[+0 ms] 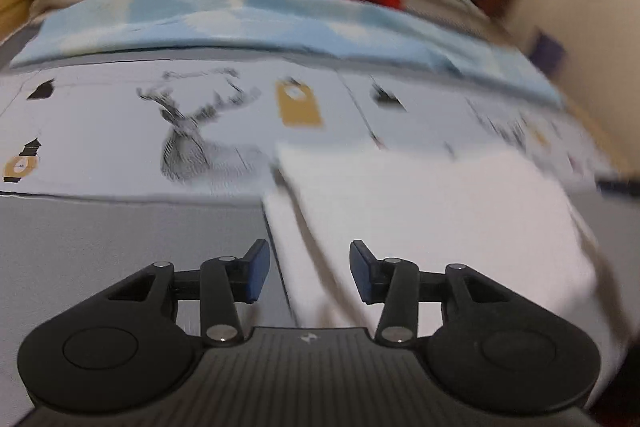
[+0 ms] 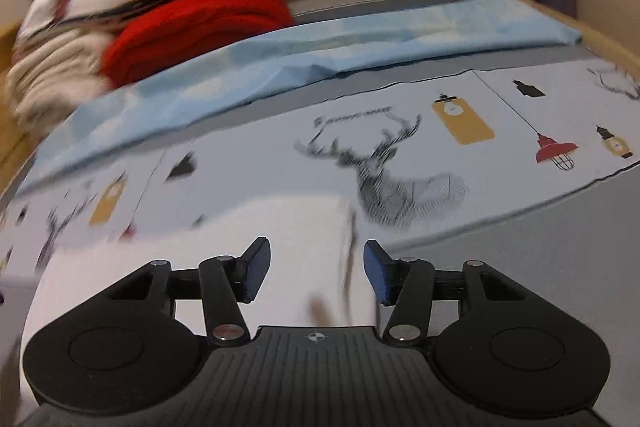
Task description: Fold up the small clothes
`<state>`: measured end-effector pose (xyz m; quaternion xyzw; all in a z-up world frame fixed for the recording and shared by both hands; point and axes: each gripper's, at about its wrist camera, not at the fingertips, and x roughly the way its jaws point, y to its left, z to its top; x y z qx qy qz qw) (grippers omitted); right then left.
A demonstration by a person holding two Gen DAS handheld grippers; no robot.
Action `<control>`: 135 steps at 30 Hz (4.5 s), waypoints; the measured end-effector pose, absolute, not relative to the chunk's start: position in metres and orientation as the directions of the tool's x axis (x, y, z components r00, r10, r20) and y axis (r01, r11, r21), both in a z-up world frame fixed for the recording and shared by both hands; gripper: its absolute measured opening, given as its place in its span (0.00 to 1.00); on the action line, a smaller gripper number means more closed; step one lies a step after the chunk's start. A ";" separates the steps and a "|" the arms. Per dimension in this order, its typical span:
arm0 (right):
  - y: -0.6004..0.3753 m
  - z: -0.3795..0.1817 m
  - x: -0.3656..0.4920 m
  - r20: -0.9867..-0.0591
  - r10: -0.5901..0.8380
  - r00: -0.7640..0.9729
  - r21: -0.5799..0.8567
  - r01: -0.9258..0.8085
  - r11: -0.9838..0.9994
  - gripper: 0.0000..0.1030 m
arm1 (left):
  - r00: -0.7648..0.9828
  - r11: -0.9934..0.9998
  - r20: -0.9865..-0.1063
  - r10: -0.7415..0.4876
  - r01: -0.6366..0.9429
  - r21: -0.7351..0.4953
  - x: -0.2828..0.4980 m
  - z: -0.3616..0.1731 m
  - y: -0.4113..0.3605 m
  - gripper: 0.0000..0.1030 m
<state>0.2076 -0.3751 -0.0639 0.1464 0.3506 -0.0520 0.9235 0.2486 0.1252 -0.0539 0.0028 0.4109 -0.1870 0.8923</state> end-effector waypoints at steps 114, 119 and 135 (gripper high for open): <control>-0.202 -0.111 0.094 -0.652 0.067 0.755 -0.097 -0.171 0.980 0.71 | 0.650 0.977 -0.745 -0.154 -0.013 -0.213 0.202 -0.050 0.196 1.00; -0.100 -0.128 0.102 -0.657 0.193 0.729 -0.081 -0.322 0.943 0.75 | 0.664 0.905 -0.727 0.173 -0.398 -0.148 0.201 -0.042 0.256 1.00; 0.060 -0.178 0.152 -0.550 0.021 0.835 -0.508 -0.354 0.785 0.10 | 0.650 0.864 -0.758 0.056 -0.412 -0.289 0.216 -0.052 0.283 1.00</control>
